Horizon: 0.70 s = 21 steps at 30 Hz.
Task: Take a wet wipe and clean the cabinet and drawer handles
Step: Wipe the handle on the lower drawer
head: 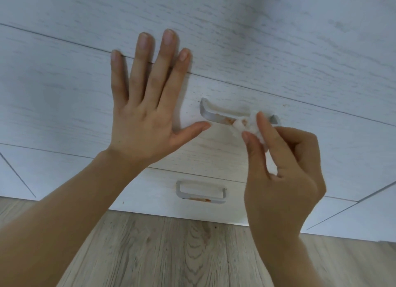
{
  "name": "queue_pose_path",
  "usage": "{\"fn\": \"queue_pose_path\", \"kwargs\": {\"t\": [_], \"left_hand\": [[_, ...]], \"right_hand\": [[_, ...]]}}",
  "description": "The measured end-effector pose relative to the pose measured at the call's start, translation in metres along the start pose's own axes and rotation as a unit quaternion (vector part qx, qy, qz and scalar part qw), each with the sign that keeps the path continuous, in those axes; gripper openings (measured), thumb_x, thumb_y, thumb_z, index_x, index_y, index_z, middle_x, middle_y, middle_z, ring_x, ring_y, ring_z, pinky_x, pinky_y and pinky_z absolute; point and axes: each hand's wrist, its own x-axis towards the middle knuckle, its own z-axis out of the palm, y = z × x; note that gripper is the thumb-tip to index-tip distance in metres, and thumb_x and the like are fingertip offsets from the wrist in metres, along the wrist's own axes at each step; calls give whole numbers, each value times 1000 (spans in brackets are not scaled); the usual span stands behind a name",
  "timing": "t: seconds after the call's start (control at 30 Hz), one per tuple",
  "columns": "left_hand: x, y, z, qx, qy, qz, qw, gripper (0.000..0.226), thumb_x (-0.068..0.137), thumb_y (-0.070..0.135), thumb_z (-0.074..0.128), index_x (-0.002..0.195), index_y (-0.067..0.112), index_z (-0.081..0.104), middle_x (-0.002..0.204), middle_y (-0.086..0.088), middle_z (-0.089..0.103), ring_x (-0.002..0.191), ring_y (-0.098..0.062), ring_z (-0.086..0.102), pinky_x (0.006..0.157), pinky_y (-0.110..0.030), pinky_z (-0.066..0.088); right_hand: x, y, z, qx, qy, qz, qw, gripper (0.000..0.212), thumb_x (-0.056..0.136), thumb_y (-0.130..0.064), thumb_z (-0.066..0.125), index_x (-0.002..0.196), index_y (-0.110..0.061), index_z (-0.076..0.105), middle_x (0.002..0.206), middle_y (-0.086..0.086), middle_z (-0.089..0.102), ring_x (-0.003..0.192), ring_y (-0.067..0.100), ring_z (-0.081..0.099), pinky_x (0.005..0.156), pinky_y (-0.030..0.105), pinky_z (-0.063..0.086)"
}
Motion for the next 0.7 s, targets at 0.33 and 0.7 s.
{"fn": "queue_pose_path", "kwargs": {"t": [0.33,0.7], "left_hand": [[1,-1,-3,3,-3,1,1000,96,83,76,40,143,3,23,145,-20,21,132,-44,19,114,-50,-1],[-1,-4,-7,-10,-17,16,1000,95,85,74,42,145,3,21,146,-19,20,133,-43,19,115,-49,-3]], "right_hand": [[5,-3,10,25,14,-23,999,20,81,-1,72,100,4,69,82,0,47,71,7,47,69,6,40],[3,-6,8,37,31,0,999,22,81,-10,72,103,-5,68,82,-4,52,71,0,46,72,3,39]]}}
